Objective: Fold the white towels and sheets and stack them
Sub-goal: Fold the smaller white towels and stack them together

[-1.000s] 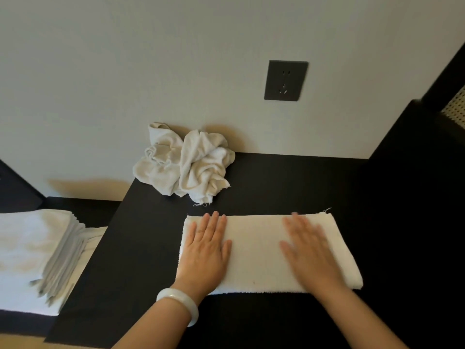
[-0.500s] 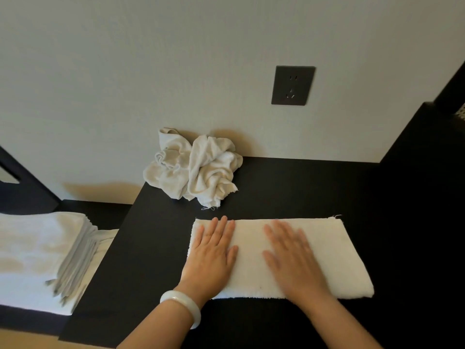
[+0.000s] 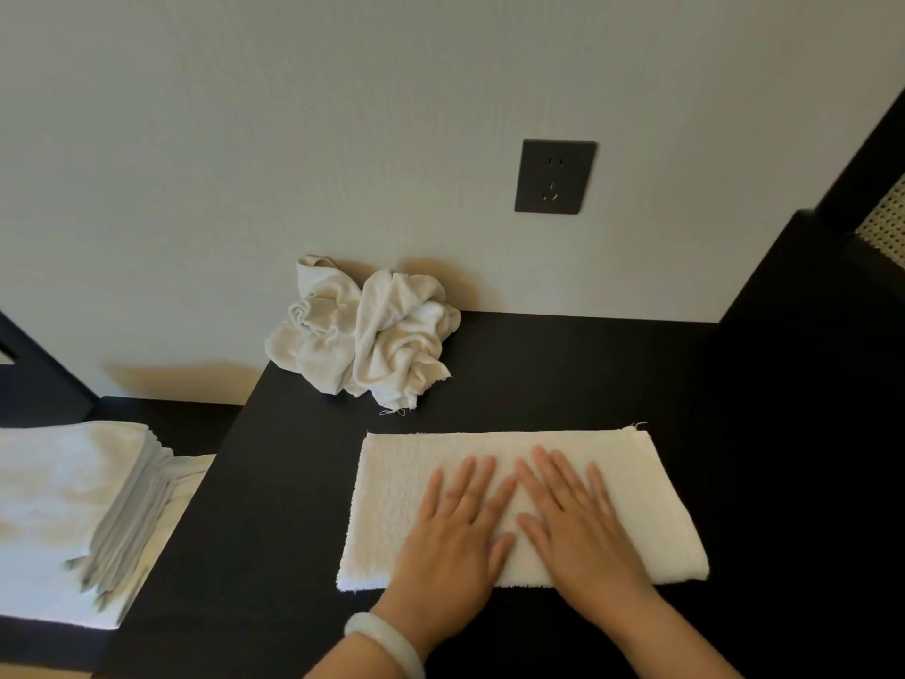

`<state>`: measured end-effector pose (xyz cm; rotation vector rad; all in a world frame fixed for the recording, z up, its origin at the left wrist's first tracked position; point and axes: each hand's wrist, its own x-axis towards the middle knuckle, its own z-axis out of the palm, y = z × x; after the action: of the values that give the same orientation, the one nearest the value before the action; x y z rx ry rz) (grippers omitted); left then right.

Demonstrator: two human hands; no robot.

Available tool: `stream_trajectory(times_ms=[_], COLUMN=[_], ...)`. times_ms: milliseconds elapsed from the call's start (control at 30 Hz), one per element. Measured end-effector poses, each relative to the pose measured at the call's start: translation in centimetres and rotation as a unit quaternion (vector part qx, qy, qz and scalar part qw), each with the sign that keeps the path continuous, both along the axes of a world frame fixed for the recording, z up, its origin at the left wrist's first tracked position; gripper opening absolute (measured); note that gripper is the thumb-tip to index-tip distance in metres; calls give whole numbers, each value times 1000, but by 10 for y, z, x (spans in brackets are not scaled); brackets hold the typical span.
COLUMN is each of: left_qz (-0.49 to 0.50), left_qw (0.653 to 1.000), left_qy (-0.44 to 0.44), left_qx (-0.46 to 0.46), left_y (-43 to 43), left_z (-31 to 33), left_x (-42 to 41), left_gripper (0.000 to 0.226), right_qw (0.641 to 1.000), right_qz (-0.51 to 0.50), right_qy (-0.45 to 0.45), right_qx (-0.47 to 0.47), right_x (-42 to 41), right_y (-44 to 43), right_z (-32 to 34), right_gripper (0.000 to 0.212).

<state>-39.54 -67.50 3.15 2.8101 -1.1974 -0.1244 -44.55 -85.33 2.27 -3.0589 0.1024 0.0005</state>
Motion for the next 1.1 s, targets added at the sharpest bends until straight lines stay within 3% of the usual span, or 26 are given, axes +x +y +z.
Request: stream_trajectory(times_ms=[200,300,367,467,533,667,733,800,900,1100], left_qz=[128,217,276,353,395,439,457,476,485,487], left_qw=[992,973,953,915,878,828,800,749,682,640], left_qy=[9,72,117,156,214,289,323,379,443,435], left_qx=[3,-5,-35,-121,-162,-195,-216,-262,-320,-405], left_y=[67,83,82,76,75,78,80,85,97,146], left_z=[-14,-8,1,16,23,27,27,30,37,45], left_x=[19,26,30,36,42,50,51,51,47,33], left_gripper=[62,65,74,79,78,66,57,41,19,17], right_qw=[989,982,967,924,892,814,760,716,710,698], right_qz=[-141,-163,-206,-335,-404,-458,-464,-443,-400,-313], right_qy=[36,55,11,-41,15,79,87,97,100,92], right_qx=[-23,75,151,179,201,349,447,530,571,638], right_x=[-28,-24,-19,-14,-11,-5,-5,-5,-1,26], right_y=[-55,-62,-63,-70,-76,-89,-95,-95,-84,-37], right_z=[-17,-8,6,24,33,44,45,47,47,64], right_gripper=[61,64,63,65,65,55,45,35,28,34])
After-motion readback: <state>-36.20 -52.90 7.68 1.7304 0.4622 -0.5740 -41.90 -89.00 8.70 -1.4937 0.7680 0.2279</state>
